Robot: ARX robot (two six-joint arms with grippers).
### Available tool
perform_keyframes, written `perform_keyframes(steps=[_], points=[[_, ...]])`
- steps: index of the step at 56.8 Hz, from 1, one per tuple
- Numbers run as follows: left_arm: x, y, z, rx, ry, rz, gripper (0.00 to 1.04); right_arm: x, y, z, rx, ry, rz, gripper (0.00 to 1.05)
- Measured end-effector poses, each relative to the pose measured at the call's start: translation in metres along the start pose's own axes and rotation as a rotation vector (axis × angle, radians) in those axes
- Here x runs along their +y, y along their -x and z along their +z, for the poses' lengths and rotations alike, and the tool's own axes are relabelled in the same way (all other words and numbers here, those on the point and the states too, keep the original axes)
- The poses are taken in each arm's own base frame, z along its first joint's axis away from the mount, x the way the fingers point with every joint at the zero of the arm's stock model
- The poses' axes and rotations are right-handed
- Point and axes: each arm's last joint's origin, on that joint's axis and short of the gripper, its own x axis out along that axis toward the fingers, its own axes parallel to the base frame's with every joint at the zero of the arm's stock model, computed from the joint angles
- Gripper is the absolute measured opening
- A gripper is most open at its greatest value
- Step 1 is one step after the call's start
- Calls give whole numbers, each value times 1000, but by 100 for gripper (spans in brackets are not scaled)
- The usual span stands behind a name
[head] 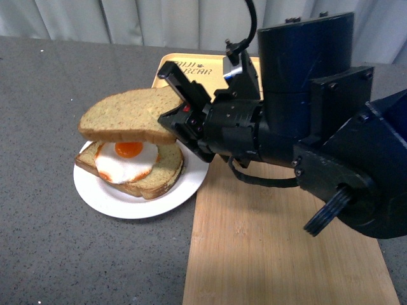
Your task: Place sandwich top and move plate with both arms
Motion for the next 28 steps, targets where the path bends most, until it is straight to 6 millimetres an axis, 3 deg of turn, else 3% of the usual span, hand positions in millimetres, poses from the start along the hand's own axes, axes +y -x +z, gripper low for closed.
perform_keyframes(steps=[19,28], points=[[0,0,0,0,0,0,98,-2,-21,-17,57,-13,-46,3],[0,0,0,0,0,0,98,-7,-16,-14,29,-5,-82,31]])
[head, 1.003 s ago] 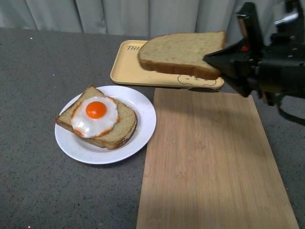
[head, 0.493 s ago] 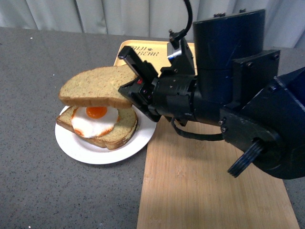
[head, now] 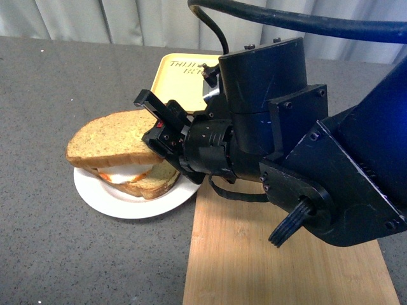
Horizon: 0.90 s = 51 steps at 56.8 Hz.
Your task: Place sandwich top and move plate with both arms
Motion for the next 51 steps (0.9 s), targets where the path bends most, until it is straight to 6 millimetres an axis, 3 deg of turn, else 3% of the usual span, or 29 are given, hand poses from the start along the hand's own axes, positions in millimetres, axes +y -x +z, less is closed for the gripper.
perform_keyframes(steps=[10,20,23,27,31,38,51], points=[[0,0,0,0,0,0,98,-1,22,7,-62,63,-57,61],[0,0,0,0,0,0,98,16,62,25,-239,208,-174,93],[0,0,0,0,0,0,98,19,75,29,-299,243,-207,97],[0,0,0,0,0,0,98,17,99,33,-651,448,-337,85],[0,0,0,0,0,0,98,11,128,30,-858,610,-474,72],[0,0,0,0,0,0,98,9,174,25,-935,782,-570,51],[0,0,0,0,0,0,98,0,224,5,-898,852,-613,11]])
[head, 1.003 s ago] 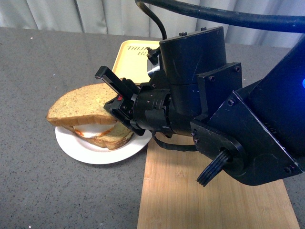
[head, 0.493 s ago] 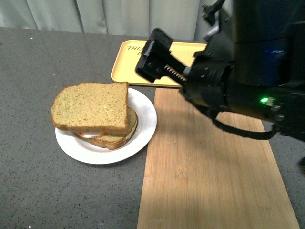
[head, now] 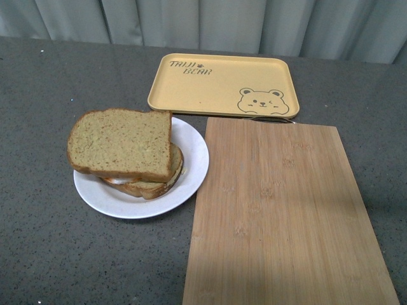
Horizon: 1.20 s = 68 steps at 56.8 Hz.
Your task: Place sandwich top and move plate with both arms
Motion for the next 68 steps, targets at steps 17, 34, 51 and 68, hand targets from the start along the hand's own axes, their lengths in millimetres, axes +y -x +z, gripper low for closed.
perform_keyframes(steps=[17,34,51,68], points=[[0,0,0,0,0,0,98,-28,41,10,4,10,-2,1],[0,0,0,0,0,0,98,-39,66,20,-4,7,-1,1],[0,0,0,0,0,0,98,-51,85,21,-10,6,-2,1],[0,0,0,0,0,0,98,-51,97,25,-25,6,-2,1]])
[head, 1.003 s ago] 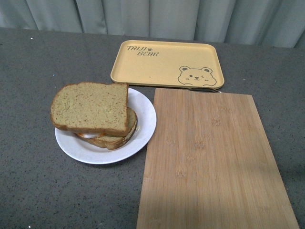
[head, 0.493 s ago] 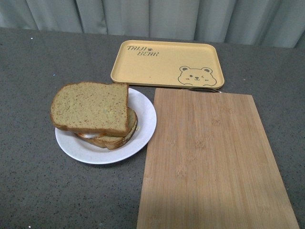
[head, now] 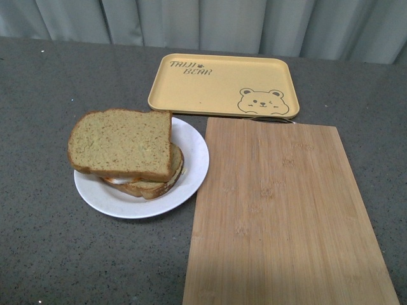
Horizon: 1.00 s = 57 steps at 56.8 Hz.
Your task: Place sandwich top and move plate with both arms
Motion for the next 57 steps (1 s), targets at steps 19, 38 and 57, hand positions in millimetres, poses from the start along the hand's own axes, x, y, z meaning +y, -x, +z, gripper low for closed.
perform_keyframes(steps=[19,38,57], points=[[0,0,0,0,0,0,98,0,10,1,-5,0,0,1],[0,0,0,0,0,0,98,0,17,1,-5,0,1,1],[0,0,0,0,0,0,98,0,29,-2,-3,0,2,1]])
